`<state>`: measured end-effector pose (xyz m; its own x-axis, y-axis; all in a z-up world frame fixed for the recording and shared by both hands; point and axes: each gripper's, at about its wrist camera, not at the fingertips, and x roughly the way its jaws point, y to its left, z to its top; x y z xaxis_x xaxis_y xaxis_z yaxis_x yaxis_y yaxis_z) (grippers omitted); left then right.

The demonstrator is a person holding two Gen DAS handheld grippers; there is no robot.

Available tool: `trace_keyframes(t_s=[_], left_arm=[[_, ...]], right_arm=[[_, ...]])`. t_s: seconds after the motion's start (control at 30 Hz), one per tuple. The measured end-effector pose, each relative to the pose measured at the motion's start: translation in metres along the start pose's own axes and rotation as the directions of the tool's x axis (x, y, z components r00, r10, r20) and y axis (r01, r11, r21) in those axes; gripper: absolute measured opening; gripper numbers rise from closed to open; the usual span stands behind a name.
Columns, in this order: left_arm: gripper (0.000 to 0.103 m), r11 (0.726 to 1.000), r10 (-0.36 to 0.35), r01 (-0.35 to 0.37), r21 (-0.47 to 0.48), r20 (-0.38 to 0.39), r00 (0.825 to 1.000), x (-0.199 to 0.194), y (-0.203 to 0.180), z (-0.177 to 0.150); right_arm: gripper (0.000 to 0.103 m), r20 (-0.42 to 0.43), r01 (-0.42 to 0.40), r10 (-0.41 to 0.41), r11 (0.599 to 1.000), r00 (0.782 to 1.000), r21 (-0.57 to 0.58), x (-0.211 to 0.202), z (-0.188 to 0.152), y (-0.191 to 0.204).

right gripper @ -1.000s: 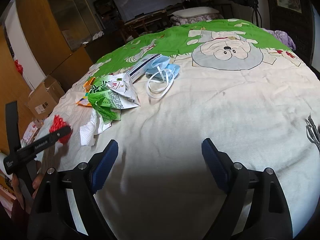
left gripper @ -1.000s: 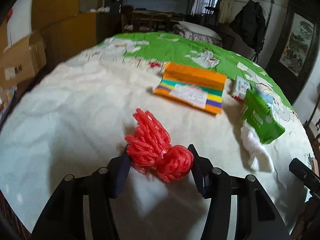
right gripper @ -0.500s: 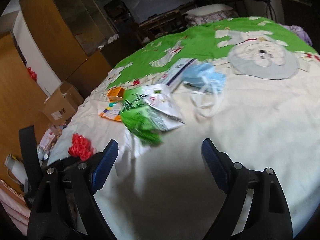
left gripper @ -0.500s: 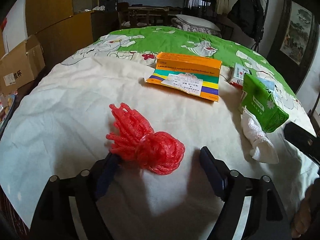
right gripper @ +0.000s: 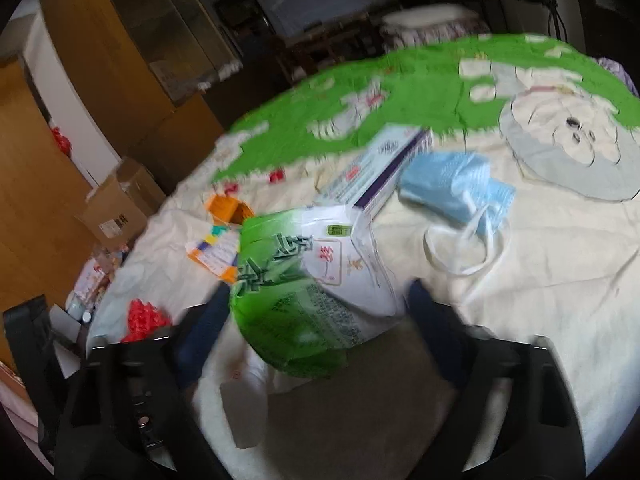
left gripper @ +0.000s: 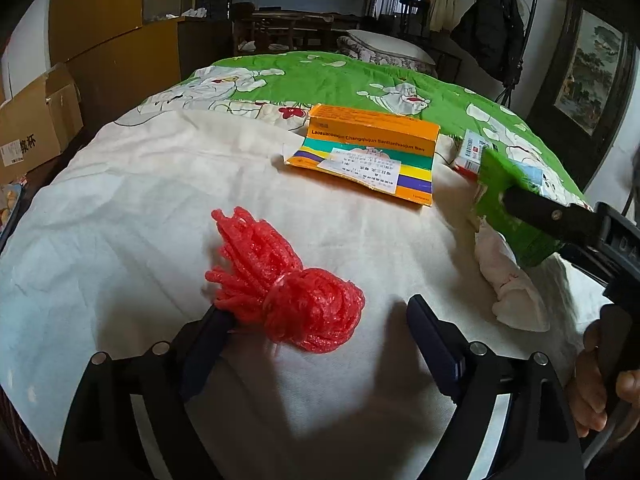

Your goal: Collect trash

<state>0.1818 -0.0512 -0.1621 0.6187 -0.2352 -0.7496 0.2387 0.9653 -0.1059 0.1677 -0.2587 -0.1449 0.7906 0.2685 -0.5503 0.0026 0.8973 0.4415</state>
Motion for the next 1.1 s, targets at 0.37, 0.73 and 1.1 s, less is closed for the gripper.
trace_keyframes(t_s=[0.37,0.73,1.1], left_arm=[[0.055,0.989,-0.097,0.104,-0.107,0.066,0.993,-0.017,0.025,-0.005],[0.029,0.995,-0.06,0.068,-0.075,0.097,0.993,-0.045,0.024,-0.008],[0.085,0.994,0.008,0.0,-0.105,0.081,0.997,-0.048,0.026,-0.006]], right_arm=[[0.078,0.107,0.002,0.002,0.999,0.994,-0.046,-0.055,-0.019,0.008],[0.078,0.102,-0.012,0.015,1.0,0.995,-0.028,-0.079,-0.029,0.002],[0.078,0.093,-0.04,0.04,0.999,0.995,-0.008,-0.083,-0.032,-0.006]])
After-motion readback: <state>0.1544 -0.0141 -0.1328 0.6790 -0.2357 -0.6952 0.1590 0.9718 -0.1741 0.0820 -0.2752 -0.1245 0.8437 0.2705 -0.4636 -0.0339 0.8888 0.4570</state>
